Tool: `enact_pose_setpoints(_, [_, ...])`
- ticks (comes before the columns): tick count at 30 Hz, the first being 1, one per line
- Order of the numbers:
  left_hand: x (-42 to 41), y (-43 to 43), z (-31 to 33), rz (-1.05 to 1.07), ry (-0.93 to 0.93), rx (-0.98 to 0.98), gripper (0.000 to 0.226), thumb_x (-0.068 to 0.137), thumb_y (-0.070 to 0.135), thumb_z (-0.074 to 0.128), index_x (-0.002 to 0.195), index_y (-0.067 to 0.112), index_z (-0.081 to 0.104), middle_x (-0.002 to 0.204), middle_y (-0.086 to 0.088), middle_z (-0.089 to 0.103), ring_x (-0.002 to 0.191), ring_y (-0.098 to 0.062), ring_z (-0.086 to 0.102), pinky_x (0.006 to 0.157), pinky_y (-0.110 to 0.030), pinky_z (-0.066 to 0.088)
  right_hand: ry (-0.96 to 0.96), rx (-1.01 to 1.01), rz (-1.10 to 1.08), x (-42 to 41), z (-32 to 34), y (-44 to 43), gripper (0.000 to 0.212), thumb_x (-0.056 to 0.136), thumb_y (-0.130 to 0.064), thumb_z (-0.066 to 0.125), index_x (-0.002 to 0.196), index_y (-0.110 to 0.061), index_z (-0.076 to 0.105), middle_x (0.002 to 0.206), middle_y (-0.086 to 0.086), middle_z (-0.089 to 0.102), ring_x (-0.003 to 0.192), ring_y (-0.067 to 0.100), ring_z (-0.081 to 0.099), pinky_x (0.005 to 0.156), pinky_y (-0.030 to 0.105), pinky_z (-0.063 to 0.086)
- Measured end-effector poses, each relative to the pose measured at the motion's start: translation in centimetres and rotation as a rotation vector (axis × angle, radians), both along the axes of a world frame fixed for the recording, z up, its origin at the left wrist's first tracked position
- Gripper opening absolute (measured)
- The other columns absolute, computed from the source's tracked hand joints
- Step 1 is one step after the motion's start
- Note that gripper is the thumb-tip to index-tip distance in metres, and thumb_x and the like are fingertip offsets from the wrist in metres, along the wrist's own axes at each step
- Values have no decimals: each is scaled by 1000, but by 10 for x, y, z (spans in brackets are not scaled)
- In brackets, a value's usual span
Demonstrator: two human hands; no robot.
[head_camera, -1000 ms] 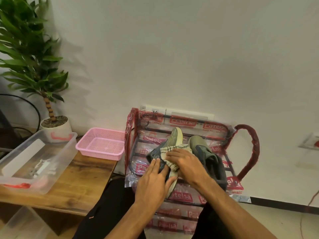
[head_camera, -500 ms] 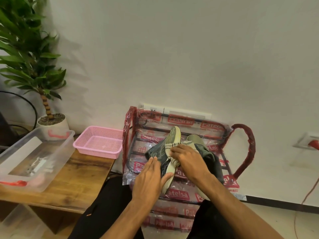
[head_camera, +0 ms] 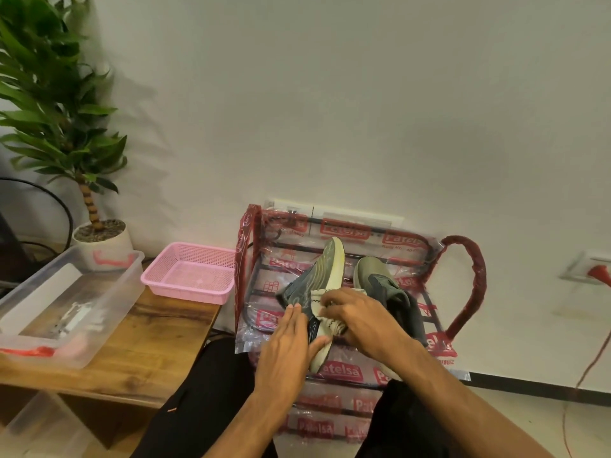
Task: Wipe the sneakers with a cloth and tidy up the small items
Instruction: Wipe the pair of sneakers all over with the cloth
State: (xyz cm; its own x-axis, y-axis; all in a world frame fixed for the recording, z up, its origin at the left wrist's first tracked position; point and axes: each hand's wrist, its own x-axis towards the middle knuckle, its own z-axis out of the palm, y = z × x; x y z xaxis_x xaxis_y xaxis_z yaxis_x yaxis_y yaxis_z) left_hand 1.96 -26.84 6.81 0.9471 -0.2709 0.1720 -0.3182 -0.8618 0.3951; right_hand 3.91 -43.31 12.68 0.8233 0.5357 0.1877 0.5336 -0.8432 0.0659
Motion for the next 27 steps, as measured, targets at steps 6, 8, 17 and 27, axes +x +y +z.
enact_pose_setpoints(6, [-2,-7,10,49,-60,-19,74,92,63,12,138,15,44,157,-9,25,146,-18,23,113,-27,30,-74,-52,-124,12,-6,7,37,81,-6,68,116,-14,67,120,2,60,115,23,54,97,35,45])
enact_pose_setpoints(8, [-3,-6,10,71,-54,-9,65,95,61,24,132,15,53,153,-12,36,141,-22,35,108,-30,39,-64,-16,-52,9,-5,12,40,73,-7,74,112,-15,70,115,1,63,108,22,58,90,34,50])
enact_pose_setpoints(17, [-12,-11,-5,56,-2,74,70,93,61,21,109,17,74,117,-6,70,109,-18,66,79,-29,57,-96,-76,-71,36,3,10,36,89,-7,59,123,-14,63,125,3,58,119,23,50,102,35,41])
enact_pose_setpoints(27, [-11,-7,-3,18,79,112,75,89,65,18,126,19,64,133,-13,60,124,-25,57,99,-38,46,-102,-52,10,48,2,13,37,82,-4,68,118,-13,69,123,6,62,119,26,55,101,38,44])
